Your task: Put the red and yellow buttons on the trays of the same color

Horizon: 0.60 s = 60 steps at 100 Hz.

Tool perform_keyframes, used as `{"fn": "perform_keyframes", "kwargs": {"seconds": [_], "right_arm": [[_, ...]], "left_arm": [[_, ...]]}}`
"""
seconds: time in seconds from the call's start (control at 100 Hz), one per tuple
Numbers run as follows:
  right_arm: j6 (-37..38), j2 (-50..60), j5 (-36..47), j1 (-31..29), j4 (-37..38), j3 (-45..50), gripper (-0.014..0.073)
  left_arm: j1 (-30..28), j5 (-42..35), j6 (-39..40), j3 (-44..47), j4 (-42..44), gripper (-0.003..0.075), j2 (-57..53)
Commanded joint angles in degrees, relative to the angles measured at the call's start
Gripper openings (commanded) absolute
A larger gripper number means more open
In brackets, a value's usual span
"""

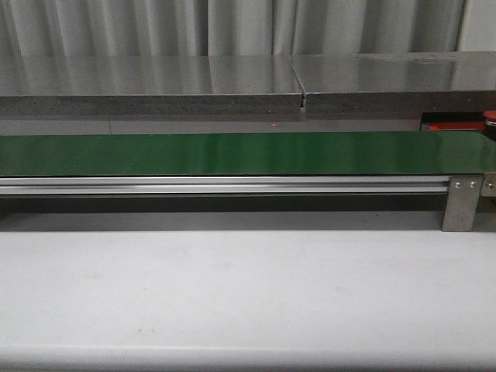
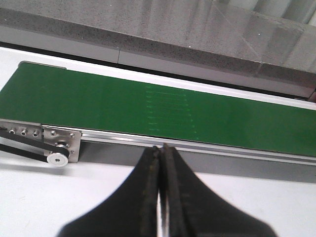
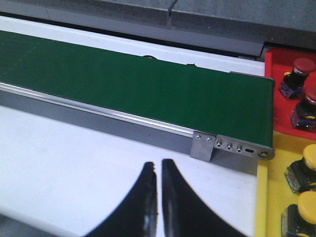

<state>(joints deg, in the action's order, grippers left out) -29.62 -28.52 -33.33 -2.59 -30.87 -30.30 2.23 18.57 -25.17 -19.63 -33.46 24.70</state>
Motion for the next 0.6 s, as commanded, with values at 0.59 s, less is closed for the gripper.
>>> {"fn": "perform_keyframes", "kwargs": {"seconds": [0.59], "right_arm": [[-0.48,3.28,2.87,-0.03,-1.64,-0.83,-0.0066]], "left_arm": [[0.49,-3.90,-0.01,-1.51,-1.22,-0.0019,0.16]]}}
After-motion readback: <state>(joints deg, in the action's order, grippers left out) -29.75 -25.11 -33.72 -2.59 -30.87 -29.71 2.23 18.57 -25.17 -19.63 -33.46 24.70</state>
